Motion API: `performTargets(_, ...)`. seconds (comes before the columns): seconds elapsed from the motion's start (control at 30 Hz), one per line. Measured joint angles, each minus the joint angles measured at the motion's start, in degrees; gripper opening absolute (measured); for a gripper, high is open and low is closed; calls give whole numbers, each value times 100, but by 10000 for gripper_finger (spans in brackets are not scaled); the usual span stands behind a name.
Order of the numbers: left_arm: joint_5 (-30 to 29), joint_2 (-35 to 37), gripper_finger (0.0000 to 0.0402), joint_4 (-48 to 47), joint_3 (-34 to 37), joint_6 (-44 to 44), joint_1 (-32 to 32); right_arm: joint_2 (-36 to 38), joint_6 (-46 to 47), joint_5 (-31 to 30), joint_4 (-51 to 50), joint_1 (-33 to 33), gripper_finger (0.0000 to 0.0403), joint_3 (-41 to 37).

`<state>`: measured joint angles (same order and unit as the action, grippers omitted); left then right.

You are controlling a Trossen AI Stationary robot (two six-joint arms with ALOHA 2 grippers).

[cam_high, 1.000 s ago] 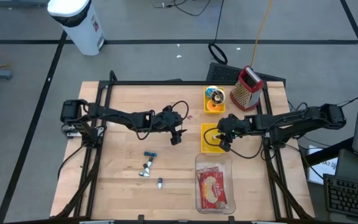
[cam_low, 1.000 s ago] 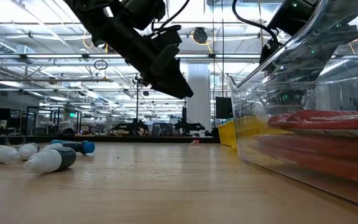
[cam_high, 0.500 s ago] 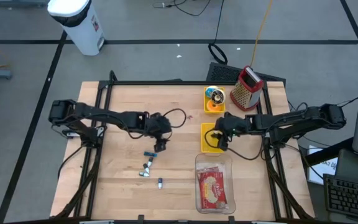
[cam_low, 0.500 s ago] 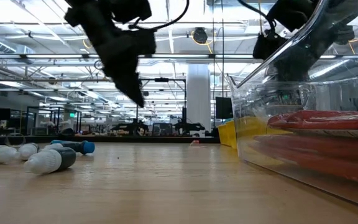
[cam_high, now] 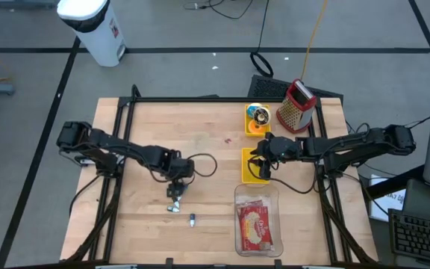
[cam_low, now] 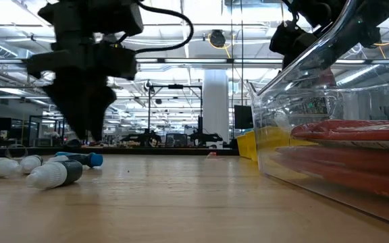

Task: Pick & Place Food Item
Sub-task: Put the top blue food coloring bottle into the bottom yellow bin

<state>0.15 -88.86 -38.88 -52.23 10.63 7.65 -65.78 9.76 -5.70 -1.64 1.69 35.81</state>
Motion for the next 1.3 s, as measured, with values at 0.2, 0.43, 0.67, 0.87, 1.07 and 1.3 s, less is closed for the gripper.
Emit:
performTargets(0.2,30,0,271,5,359,-39,337,0,-69,1,1,-2,145,0)
performTargets(0.43,-164,0,271,589,733,13,399,0,-149,1,1,-2,144,0)
performTargets(0.67,-162,0,271,1556,1063,-113,401,0,-149,3,1,-2,143,0)
performTargets(0.87,-151,20,270,1649,1201,-54,401,0,-149,3,3,-4,140,0)
performTargets(1.07,-161,17,224,1684,1208,-56,401,0,-149,2,3,-4,141,0)
performTargets(1.3,-322,11,150,1703,1214,-37,401,0,-149,2,6,-4,141,0)
